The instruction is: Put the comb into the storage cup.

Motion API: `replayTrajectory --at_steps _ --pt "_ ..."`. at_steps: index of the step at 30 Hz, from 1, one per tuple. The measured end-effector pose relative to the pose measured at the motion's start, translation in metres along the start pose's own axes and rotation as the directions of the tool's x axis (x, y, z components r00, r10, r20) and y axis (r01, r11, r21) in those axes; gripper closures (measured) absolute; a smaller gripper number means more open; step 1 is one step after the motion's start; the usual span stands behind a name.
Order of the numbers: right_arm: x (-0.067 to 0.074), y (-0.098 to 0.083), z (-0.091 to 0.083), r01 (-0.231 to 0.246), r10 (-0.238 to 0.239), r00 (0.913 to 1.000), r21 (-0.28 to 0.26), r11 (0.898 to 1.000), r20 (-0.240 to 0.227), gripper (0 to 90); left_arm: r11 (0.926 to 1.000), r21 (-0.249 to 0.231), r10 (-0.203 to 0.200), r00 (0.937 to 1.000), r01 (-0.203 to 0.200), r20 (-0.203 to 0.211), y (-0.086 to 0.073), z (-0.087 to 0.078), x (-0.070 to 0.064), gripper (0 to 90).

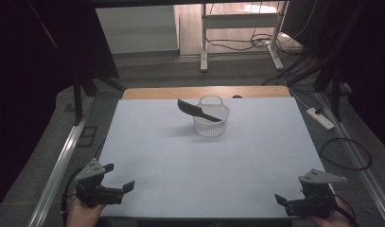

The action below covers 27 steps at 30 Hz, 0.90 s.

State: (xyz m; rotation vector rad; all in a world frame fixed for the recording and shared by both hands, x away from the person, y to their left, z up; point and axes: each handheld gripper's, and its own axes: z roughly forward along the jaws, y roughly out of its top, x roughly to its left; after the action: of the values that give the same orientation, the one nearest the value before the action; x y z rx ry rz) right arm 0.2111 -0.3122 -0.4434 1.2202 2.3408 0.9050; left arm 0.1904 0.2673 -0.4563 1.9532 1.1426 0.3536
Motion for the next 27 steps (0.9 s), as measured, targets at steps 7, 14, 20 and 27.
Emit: replayTrajectory --at_steps 7,14,20,27 --pt "0.0 0.0 0.0 0.0 0.0 1.0 0.0 1.0 0.001 0.0 0.9999 0.008 -0.011 0.9999 0.011 -0.003 -0.006 -0.004 -0.002 0.0" --pt "0.0 0.0 0.0 0.0 0.0 1.0 0.0 1.0 0.002 0.0 0.9999 0.01 -0.014 0.9998 0.014 -0.011 -0.01 -0.008 -0.003 0.0" --pt "0.001 0.0 0.0 0.001 -0.001 1.0 0.001 1.0 0.003 0.0 0.9998 0.02 -0.001 0.9996 0.001 -0.029 -0.011 -0.009 -0.006 0.0" --pt "0.001 0.0 0.0 0.002 -0.002 1.0 0.003 1.0 0.005 0.0 0.9991 0.042 0.014 0.9991 -0.012 -0.04 -0.012 -0.009 -0.009 0.0"
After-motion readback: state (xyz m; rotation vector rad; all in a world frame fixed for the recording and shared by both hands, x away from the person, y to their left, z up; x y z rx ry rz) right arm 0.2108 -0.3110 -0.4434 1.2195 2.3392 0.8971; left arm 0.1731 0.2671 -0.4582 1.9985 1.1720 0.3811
